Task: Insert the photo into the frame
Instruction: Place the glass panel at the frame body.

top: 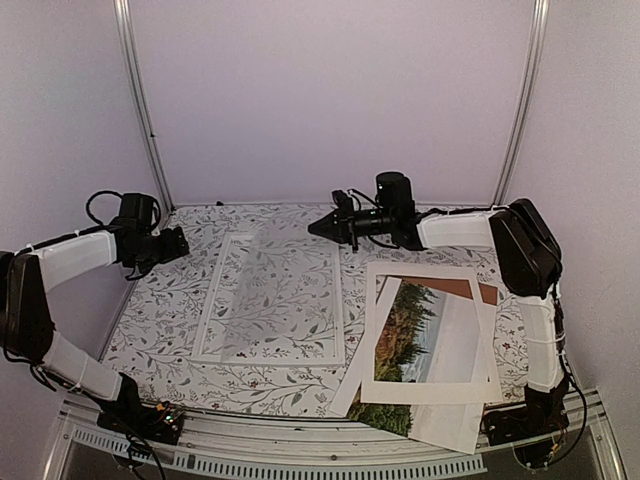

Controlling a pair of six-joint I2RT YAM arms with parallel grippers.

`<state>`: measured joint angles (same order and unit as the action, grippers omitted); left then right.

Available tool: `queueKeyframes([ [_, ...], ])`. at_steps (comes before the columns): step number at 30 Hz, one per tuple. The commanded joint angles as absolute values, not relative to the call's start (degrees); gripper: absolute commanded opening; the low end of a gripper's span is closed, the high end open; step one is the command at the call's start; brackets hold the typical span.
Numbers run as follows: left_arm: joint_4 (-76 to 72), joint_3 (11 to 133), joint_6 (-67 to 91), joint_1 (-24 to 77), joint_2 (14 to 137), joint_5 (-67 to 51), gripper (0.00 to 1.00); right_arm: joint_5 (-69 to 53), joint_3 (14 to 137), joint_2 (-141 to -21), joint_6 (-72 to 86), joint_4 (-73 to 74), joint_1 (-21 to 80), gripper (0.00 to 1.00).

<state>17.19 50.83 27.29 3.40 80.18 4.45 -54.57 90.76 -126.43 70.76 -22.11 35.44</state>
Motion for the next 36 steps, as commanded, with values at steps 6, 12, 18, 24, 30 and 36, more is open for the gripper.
queueKeyframes([
  [6, 16.7, 51.9, 27.7, 2.9, 77.1, 8.7, 0.95, -54.5, 99.0, -126.2, 77.8, -29.0, 37.6, 0.00],
  [12, 17.0, 51.9, 27.6, 1.4, 75.7, 9.2, 0.95, -53.4, 107.1, -129.4, 80.3, -29.0, 39.5, 0.00],
  [18, 17.0, 51.5, 27.6, 0.6, 74.6, 9.2, 0.95, -52.0, 112.9, -133.7, 82.6, -29.1, 41.2, 0.00],
  [24, 16.8, 51.1, 27.5, 0.4, 74.1, 8.9, 0.95, -49.6, 114.0, -137.2, 84.1, -29.1, 41.2, 0.00],
  [30, 16.7, 50.8, 27.4, 0.4, 73.8, 9.3, 0.95, -45.5, 110.3, -140.2, 83.9, -26.6, 40.2, 0.00],
  [36, 16.7, 51.0, 26.6, 0.4, 74.1, 8.9, 0.95, -44.4, 105.3, -139.6, 77.1, -19.3, 38.9, 0.00],
])
